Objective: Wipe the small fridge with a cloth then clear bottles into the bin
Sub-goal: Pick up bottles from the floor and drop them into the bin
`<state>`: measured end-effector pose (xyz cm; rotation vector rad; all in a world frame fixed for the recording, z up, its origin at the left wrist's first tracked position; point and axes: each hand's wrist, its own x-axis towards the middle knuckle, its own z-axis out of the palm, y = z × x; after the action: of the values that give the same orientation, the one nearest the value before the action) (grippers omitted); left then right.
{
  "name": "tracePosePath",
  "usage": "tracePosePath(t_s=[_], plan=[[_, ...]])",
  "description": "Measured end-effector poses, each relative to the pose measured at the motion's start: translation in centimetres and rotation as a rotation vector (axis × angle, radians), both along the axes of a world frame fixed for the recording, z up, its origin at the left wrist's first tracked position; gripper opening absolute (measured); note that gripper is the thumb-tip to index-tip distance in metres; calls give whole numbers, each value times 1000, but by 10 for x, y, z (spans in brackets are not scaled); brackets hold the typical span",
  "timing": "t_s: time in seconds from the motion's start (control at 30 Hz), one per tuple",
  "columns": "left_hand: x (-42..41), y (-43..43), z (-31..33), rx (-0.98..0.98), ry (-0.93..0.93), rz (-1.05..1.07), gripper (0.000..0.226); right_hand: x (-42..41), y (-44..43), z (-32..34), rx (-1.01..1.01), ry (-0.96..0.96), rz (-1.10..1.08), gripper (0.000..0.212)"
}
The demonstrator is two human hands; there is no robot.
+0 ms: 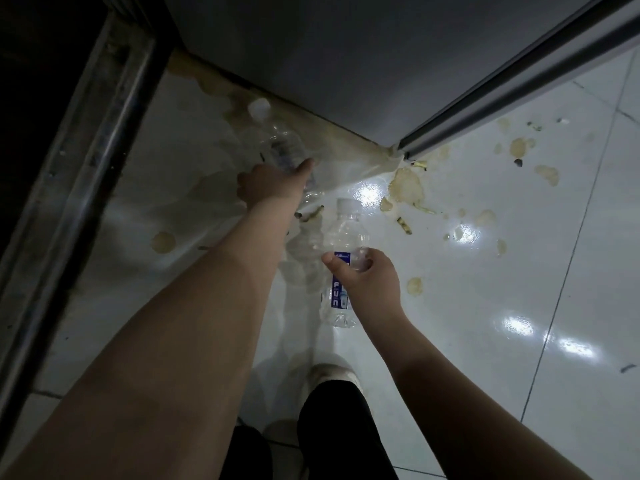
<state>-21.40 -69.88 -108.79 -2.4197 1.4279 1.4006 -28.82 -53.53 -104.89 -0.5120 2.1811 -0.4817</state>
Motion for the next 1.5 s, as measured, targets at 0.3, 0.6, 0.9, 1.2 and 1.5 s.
tracePosePath(t_s=[0.3,0.6,0.9,1.2,1.5], plan=[[41,13,32,18,261,405,92,-1,5,29,-19,-33,-133,50],[121,81,174,33,353,278,74,38,16,143,-38,-343,-392,51],[146,115,378,50,397,236,58,33,17,343,-110,-375,-384,44],[127,121,580,-131,478,105,29,25,36,539,-206,-277,-503,42],[94,145,721,-181,574,-183,40,21,114,673,-432,-302,-745,57]])
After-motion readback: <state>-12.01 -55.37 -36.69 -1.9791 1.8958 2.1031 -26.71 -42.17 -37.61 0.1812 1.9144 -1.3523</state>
